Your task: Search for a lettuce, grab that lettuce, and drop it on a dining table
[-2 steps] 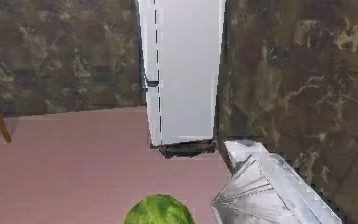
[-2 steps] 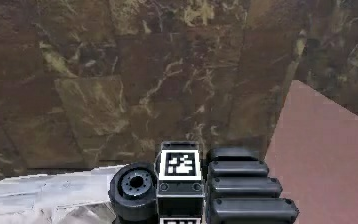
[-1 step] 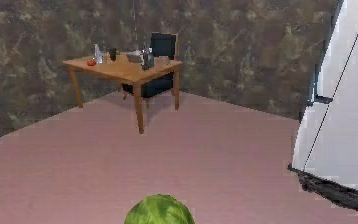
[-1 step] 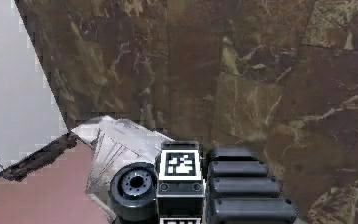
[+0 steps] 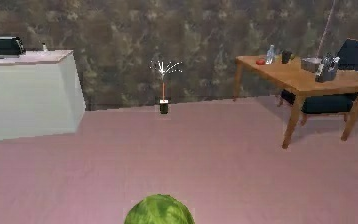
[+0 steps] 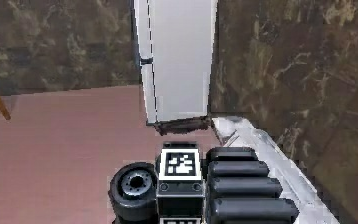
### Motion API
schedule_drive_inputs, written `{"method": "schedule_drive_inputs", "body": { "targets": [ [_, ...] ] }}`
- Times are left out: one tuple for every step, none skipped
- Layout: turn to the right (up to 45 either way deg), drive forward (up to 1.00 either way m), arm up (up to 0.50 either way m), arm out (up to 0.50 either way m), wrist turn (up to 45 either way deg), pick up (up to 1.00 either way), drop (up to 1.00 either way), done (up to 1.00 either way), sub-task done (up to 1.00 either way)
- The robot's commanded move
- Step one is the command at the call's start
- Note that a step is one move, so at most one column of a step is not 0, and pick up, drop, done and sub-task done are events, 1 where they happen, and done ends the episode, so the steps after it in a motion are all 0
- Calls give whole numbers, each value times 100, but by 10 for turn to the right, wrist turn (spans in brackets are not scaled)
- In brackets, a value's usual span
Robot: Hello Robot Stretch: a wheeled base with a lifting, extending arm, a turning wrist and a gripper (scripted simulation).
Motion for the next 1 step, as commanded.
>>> {"method": "schedule_drive_inputs", "body": {
  "targets": [
    [-90, 0, 0, 0, 0, 0, 0, 0, 0]
  ]
}}
